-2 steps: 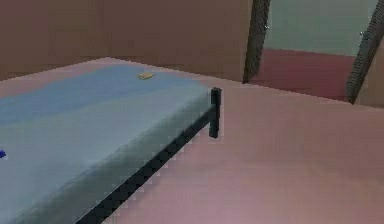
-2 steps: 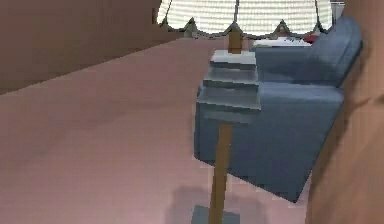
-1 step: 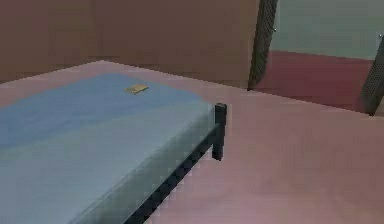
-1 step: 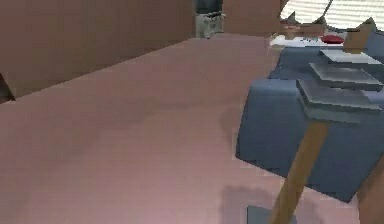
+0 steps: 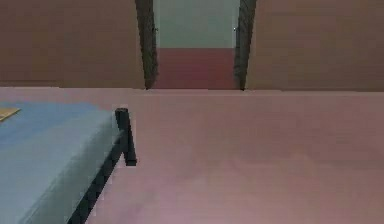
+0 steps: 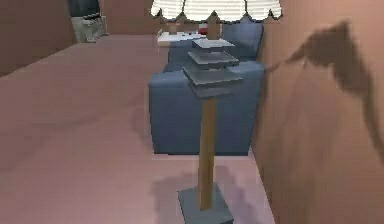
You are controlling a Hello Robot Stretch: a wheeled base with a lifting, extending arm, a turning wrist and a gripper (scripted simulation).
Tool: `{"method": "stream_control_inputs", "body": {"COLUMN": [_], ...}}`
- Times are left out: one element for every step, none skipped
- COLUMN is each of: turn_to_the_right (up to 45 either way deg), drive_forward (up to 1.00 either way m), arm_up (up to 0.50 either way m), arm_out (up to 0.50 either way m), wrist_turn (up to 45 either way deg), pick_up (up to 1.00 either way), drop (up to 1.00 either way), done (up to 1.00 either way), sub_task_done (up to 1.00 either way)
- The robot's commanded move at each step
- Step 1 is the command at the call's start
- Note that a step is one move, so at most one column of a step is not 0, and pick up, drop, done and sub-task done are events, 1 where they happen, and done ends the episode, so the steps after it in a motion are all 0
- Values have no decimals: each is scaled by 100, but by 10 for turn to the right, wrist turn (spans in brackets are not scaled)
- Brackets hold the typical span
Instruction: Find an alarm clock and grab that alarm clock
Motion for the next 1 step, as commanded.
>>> {"method": "stream_control_inputs", "body": {"turn_to_the_right": [0], "drive_forward": [100], "arm_up": [0], "arm_out": [0], "wrist_turn": [0], "pick_up": [0], "drop": [0], "done": [0], "sub_task_done": [0]}}
